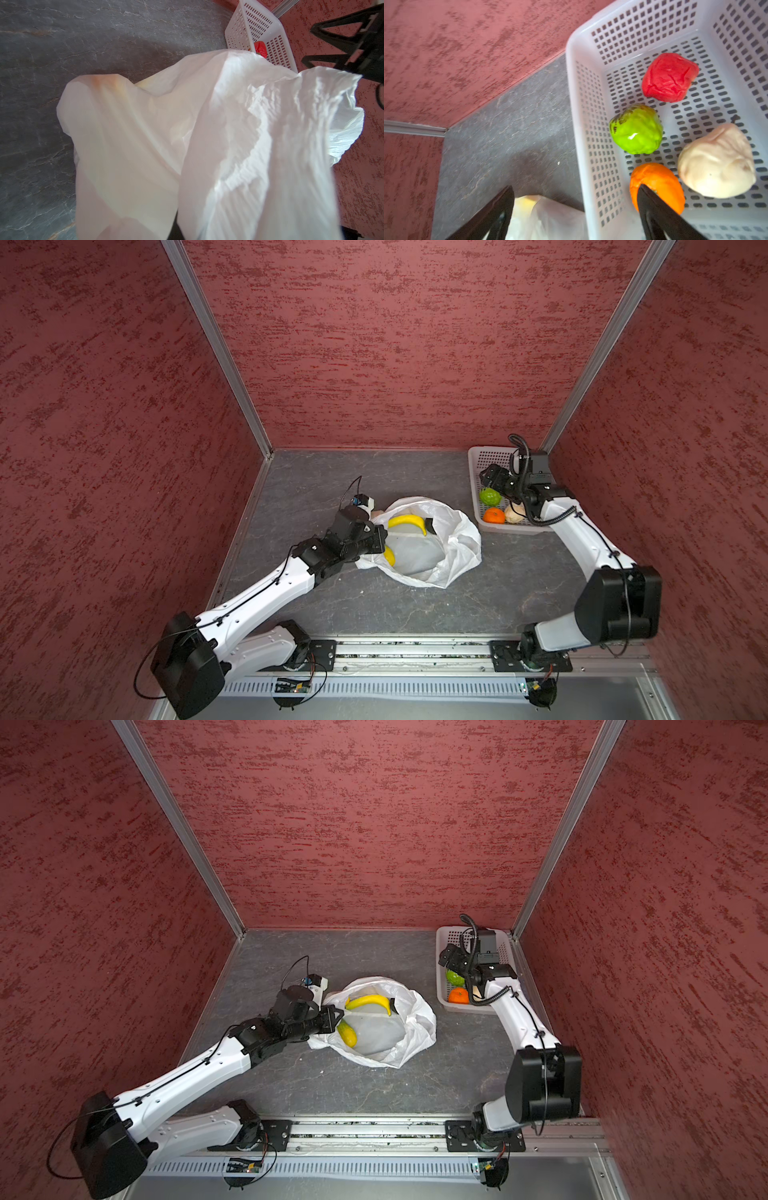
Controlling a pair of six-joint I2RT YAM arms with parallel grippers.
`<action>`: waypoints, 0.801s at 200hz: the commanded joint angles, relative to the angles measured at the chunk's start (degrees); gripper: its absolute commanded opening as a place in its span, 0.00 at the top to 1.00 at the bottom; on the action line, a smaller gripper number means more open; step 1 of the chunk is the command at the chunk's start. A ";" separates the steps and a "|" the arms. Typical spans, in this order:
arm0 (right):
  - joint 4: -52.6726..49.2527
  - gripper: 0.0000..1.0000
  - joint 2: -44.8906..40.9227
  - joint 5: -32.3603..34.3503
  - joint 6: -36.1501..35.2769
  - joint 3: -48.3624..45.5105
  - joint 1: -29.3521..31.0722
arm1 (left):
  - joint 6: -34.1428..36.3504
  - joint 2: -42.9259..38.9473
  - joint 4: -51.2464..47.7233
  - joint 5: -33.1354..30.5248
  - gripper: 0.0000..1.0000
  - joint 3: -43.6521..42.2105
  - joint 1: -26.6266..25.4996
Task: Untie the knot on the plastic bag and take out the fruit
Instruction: 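Lower the green apple into the basket and open the right gripper, then move the right gripper back over the bag toward the green-yellow fruit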
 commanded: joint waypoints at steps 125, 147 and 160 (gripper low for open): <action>-13.06 0.08 -13.83 10.17 12.59 -0.87 38.90 | 0.89 0.21 1.64 1.53 1.00 0.56 -0.30; -12.11 0.09 -12.21 11.68 13.72 -1.34 43.30 | 0.99 0.21 1.49 1.59 1.00 1.03 -0.44; -11.72 0.09 -11.16 12.72 13.97 -1.02 45.56 | 1.24 0.45 1.32 1.58 1.00 1.47 -0.48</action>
